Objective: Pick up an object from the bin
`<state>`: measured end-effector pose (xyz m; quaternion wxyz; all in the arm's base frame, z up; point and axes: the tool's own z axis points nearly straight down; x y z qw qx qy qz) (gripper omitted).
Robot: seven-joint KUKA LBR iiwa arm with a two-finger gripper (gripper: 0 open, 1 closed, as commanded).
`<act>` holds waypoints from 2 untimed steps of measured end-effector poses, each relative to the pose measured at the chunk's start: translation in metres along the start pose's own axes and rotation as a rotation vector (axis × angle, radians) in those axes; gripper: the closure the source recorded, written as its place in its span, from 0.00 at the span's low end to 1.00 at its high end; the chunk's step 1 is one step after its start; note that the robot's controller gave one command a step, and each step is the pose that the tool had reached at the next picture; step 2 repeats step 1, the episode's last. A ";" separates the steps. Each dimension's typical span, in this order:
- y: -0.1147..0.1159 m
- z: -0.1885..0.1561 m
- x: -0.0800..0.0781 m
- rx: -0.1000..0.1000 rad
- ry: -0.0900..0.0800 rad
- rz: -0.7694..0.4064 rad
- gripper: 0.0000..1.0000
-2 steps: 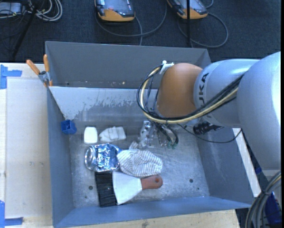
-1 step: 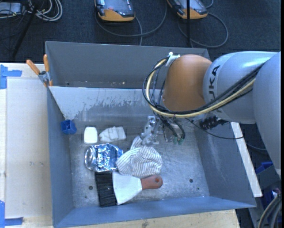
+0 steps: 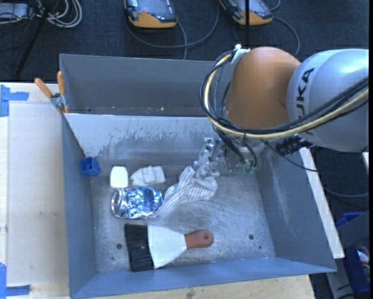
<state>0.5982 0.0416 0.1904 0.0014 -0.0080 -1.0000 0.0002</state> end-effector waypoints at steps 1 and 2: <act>0.000 -0.014 -0.001 0.000 -0.002 -0.001 1.00; 0.000 -0.014 -0.001 0.000 -0.002 -0.001 1.00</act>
Offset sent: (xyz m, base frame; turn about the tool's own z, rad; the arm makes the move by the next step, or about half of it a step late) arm 0.0139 0.0303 0.0220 -0.0672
